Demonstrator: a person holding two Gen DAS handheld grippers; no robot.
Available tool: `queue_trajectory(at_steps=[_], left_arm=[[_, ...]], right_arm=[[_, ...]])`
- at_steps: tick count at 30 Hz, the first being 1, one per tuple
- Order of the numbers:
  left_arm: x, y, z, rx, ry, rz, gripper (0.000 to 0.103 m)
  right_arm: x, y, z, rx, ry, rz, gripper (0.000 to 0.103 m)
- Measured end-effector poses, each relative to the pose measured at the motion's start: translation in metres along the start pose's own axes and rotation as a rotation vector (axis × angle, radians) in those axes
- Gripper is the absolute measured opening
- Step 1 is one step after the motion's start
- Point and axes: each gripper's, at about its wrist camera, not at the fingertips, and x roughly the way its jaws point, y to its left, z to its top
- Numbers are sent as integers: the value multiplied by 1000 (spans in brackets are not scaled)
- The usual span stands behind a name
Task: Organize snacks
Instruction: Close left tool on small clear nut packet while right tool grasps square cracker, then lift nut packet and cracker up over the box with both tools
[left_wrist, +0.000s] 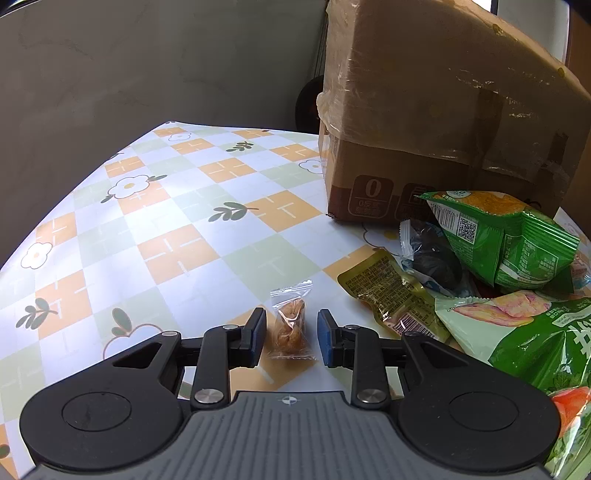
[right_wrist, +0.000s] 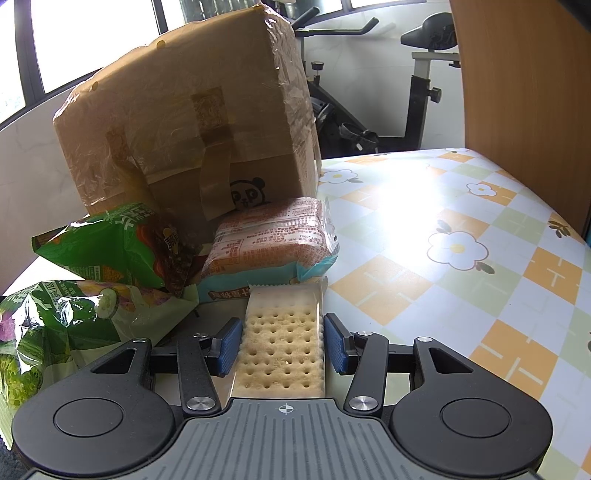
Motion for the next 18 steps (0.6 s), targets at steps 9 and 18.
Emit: queue_trajectory(at_steps=[9,18], left_arm=[[-5,0,-8,-9,-41,28,19],[-11,-5,-13,-6,-45,39,19]], right_arm=[[0,0,0,1,0,0,46],[1,1,0,-5,1,0,47]])
